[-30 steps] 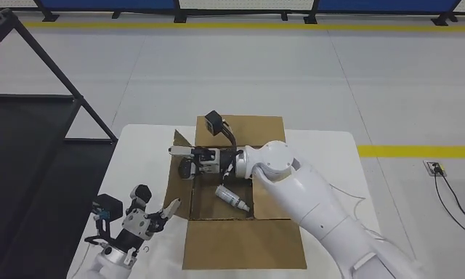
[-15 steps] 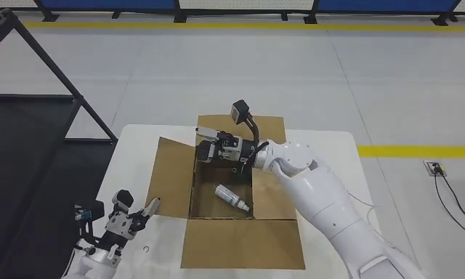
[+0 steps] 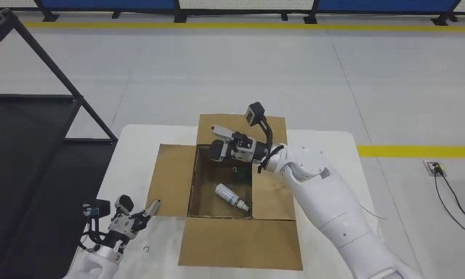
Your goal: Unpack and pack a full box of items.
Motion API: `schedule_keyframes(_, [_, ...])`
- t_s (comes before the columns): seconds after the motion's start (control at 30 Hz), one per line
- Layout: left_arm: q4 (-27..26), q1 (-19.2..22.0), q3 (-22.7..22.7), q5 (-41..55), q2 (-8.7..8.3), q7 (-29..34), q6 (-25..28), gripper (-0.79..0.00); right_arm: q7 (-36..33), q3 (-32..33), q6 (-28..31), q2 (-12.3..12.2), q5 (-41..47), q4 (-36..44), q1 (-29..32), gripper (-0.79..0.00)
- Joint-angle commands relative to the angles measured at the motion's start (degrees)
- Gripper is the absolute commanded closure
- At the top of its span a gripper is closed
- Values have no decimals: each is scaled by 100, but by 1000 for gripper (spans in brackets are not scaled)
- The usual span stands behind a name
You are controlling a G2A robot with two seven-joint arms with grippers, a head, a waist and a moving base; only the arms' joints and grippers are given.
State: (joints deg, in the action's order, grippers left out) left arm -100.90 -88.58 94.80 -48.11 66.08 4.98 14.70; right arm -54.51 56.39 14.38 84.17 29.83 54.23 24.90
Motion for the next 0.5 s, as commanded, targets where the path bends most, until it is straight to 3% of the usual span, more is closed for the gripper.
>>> schedule_keyframes(0.0, [85, 50, -22, 5, 3, 20, -12, -785, 9, 60, -38, -24, -32, 87, 68, -785])
schedule_keyframes(0.47, [373, 228, -172, -214, 8, 163, -23, -785, 17, 371, -171, -140, -179, 464, 403, -785])
